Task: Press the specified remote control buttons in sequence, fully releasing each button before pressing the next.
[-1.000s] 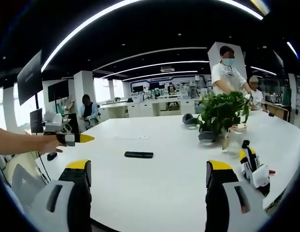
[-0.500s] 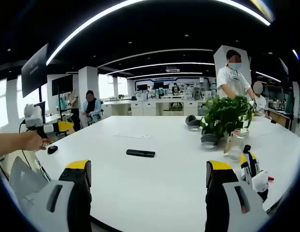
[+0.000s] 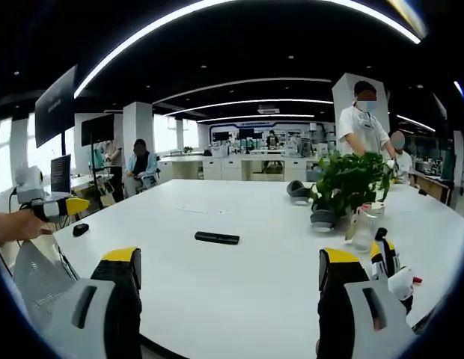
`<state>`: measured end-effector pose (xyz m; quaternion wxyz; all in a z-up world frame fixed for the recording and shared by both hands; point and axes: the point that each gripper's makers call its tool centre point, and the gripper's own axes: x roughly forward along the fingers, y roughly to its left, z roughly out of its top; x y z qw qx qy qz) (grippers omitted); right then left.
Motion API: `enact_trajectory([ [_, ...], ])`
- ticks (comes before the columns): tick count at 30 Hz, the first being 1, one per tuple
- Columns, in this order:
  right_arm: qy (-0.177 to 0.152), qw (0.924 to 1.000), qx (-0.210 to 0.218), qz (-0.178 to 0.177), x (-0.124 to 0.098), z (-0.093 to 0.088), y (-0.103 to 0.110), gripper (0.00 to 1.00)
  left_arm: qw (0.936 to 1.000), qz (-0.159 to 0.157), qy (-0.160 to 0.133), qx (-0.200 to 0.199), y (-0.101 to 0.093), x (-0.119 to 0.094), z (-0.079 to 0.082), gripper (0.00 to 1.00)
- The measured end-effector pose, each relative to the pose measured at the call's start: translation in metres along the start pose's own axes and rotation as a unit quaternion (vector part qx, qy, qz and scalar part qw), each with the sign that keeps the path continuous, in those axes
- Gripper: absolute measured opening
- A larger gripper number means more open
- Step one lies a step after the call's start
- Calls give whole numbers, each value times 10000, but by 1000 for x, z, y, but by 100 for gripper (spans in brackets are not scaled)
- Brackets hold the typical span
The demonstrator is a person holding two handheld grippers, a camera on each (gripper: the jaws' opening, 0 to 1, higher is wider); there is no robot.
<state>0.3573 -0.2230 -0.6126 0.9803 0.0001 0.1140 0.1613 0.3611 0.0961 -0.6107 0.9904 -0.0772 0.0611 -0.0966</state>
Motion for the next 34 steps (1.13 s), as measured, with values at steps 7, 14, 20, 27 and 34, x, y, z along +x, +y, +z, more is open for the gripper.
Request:
enact_trajectory([
  [7,24,10000,29,12,0,-1,0,100,9989,166,-363,248,6,-3,16,100],
  [14,42,10000,72,-36,-1,-2,-3,100,9987,250,-280,336,8,-1,15,96],
  [20,30,9999,67,-135,-1,-2,-6,98,9986,185,-86,490,4,2,8,94],
  [27,57,9998,51,-178,-2,-3,-7,96,9972,232,3,715,3,-2,7,94],
  [34,67,9997,80,-242,-2,-3,-8,94,9980,291,-96,559,8,-5,12,91],
])
